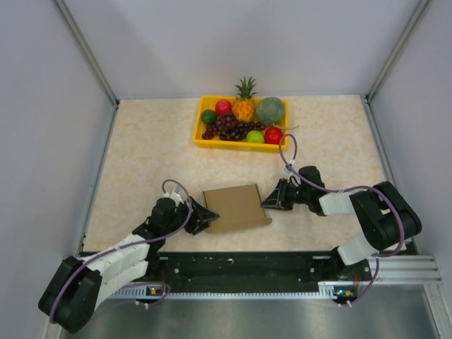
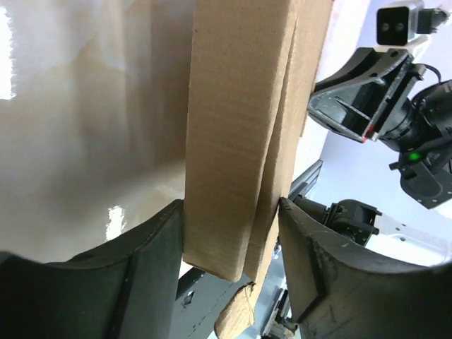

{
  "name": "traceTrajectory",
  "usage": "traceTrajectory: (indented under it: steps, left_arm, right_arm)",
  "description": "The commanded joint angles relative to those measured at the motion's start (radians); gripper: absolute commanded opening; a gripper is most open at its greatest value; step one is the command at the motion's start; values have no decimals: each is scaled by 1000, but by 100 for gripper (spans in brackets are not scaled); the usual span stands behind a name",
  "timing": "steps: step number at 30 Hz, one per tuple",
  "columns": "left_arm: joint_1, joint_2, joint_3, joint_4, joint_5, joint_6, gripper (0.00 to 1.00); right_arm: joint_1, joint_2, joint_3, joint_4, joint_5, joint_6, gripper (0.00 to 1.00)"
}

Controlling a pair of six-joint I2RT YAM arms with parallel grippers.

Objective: Fold the paper box

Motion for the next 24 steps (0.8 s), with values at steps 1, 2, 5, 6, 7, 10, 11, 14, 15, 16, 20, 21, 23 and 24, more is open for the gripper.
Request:
traceTrajectory:
  steps: [1, 2, 5, 6, 7, 10, 11, 14, 15, 16, 20, 21, 23, 24]
  left_arm:
    - [-4, -32, -44, 132, 33, -34, 56]
    - [-4, -39, -44, 134, 34, -35, 53]
    - [-4, -76, -45, 129, 39, -40, 48]
    - [-4, -96, -45, 129, 40, -40, 40]
    - [-4, -104, -45, 123, 42, -41, 36]
    - [-4, -148, -45, 73, 37, -54, 27]
    - [-2, -160, -45, 67, 36, -61, 25]
    - [-2, -209, -39, 42, 26, -100, 16]
    - [-2, -237, -31, 22, 19, -121, 14]
    - [-1, -252, -22, -5, 16, -130, 14]
    - [1, -305, 30, -79, 11, -162, 13]
    - [1, -314, 33, -73, 14, -185, 13]
    - [2, -315, 44, -62, 39, -204, 13]
    - [2, -311, 47, -53, 51, -219, 13]
  right_arm:
    - [-31, 16, -42, -65, 178, -55, 19]
    - [-28, 11, -42, -56, 171, -55, 20]
    - [-27, -33, -40, -47, 128, -45, 26]
    - [-27, -53, -37, -47, 114, -39, 29]
    - [-27, -74, -36, -53, 91, -28, 38]
    - [-24, -215, -2, -160, 74, -49, 57]
    - [-25, -293, 9, -206, 72, -69, 61]
    - [-25, -412, 65, -416, 100, -170, 70]
    - [-27, -483, 82, -458, 114, -186, 71]
    - [-27, -510, 82, -522, 155, -181, 73]
    - [-27, -576, 66, -555, 174, 4, 82]
    - [-28, -576, 69, -558, 157, 32, 82]
    - [-45, -578, 79, -576, 123, 67, 82]
    - [-57, -576, 76, -575, 106, 75, 83]
